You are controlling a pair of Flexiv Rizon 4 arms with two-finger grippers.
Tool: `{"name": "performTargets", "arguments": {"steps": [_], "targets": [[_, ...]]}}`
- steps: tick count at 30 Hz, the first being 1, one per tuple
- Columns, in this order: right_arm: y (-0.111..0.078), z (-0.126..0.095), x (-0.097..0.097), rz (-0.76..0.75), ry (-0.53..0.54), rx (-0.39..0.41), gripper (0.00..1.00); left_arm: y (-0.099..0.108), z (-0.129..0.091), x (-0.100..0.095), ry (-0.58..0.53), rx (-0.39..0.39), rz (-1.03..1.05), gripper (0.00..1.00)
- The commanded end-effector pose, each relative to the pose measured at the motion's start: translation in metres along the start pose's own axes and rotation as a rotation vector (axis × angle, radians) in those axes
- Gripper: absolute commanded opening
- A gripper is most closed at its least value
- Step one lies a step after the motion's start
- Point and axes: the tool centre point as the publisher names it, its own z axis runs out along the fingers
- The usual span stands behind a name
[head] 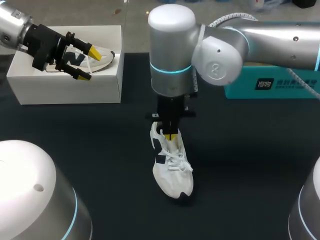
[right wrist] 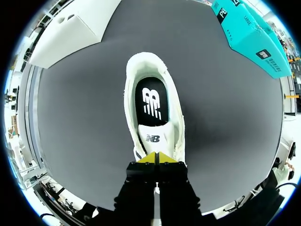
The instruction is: Take the shoe out of the shoebox, open the shoe tongue, remove and reinsert the insole, then place the shoe into the shoebox
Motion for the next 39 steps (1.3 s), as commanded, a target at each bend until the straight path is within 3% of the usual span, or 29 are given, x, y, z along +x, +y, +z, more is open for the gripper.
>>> {"name": "performTargets", "arguments": {"steps": [1, 5, 12, 19, 22, 24, 38, 39], "targets": [[-0.009, -0.001, -0.006, -0.002, 0.012, -0.024, 0.0, 0.0, -0.001, 0.0, 0.003, 0.001, 0.001, 1.0], [-0.004, 0.017, -0.007, -0.013, 0.003, -0.011, 0.0, 0.0, -0.001, 0.0, 0.003, 0.001, 0.001, 1.0], [0.005, 0.032, -0.007, -0.048, 0.015, -0.058, 0.0, 0.0, -0.001, 0.0, 0.003, 0.001, 0.001, 1.0], [0.004, -0.006, -0.014, -0.238, 0.083, -0.227, 0.0, 0.0, -0.001, 0.0, 0.003, 0.001, 0.001, 1.0], [0.001, -0.017, -0.014, -0.469, 0.147, -0.293, 0.0, 0.0, -0.001, 0.0, 0.003, 0.001, 0.001, 1.0], [-0.002, -0.019, -0.012, -0.574, 0.163, -0.284, 0.0, 0.0, -0.001, 0.0, 0.003, 0.001, 0.001, 1.0], [-0.002, -0.019, -0.012, -0.574, 0.163, -0.284, 0.0, 0.0, -0.001, 0.0, 0.003, 0.001, 0.001, 1.0], [0.001, -0.021, -0.009, -0.713, 0.088, -0.323, 0.0, 0.0, -0.001, 0.0, 0.003, 0.001, 0.001, 1.0]]}}
